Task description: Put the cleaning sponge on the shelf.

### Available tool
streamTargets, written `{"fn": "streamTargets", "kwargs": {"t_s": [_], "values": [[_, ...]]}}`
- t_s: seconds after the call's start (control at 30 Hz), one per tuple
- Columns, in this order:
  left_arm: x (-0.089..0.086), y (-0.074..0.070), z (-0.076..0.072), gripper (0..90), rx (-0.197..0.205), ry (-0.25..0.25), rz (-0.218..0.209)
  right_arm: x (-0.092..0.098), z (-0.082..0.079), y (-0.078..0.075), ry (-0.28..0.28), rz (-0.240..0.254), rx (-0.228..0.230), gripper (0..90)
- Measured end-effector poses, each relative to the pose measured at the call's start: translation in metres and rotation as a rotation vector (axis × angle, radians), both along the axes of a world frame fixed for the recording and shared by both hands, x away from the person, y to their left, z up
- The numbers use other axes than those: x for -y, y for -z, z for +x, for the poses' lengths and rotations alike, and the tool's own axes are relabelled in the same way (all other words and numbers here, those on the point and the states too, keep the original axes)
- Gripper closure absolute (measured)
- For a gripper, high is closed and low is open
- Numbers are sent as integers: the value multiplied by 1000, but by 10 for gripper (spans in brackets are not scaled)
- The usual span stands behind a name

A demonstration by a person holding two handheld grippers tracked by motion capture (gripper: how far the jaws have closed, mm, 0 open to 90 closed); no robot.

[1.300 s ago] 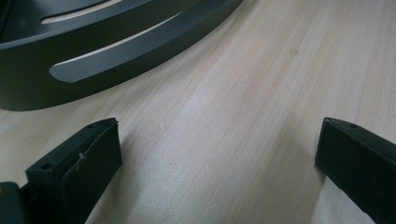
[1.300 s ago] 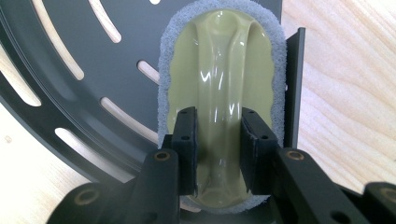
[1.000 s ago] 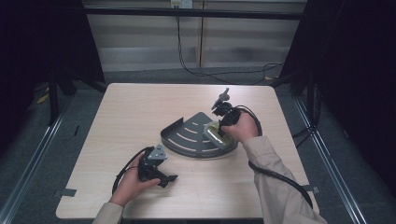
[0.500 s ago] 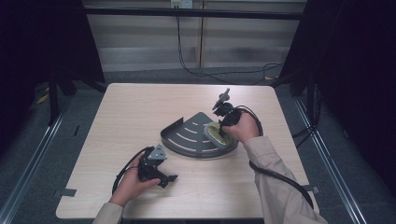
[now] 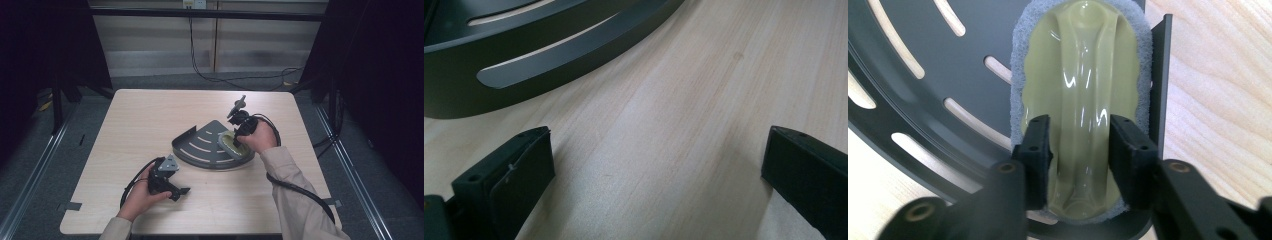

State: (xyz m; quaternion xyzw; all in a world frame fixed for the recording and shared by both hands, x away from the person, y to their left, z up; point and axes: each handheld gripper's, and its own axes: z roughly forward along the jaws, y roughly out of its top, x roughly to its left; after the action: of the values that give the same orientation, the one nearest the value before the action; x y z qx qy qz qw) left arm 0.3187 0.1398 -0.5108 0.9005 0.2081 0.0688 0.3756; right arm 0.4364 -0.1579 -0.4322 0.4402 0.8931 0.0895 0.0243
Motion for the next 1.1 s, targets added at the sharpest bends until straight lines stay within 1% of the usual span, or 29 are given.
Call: {"fn": "streamTargets", "kwargs": {"t_s": [0.1, 0.13, 0.27, 0.4, 0.5, 0.57, 0.67, 0.73, 0.8, 0.93, 1.1], "values": [[0, 0, 0, 0, 1, 2, 1, 0, 0, -1, 5, 1, 2, 545], [0, 0, 0, 0, 1, 2, 1, 1, 1, -2, 4, -4, 10, 518], [0, 0, 0, 0, 0, 0, 0, 2, 1, -3, 21, 3, 4, 424], [0, 0, 0, 0, 1, 2, 1, 3, 0, -4, 30, -1, 23, 334], [0, 0, 0, 0, 1, 2, 1, 3, 0, -5, 32, 0, 35, 295], [0, 0, 0, 0, 0, 3, -1, 3, 0, -6, 32, 2, 35, 268], [0, 0, 0, 0, 0, 2, 1, 3, -1, -8, 27, -2, 44, 252], [0, 0, 0, 0, 0, 0, -2, 3, -1, -9, 32, 6, 31, 252], [0, 0, 0, 0, 1, 2, -1, 3, -2, -11, 28, 8, 32, 251], [0, 0, 0, 0, -1, 5, -4, 3, -5, -13, 27, 28, 30, 242], [0, 0, 0, 0, -1, 5, -4, 3, -8, -16, 14, 31, 29, 237]]}}
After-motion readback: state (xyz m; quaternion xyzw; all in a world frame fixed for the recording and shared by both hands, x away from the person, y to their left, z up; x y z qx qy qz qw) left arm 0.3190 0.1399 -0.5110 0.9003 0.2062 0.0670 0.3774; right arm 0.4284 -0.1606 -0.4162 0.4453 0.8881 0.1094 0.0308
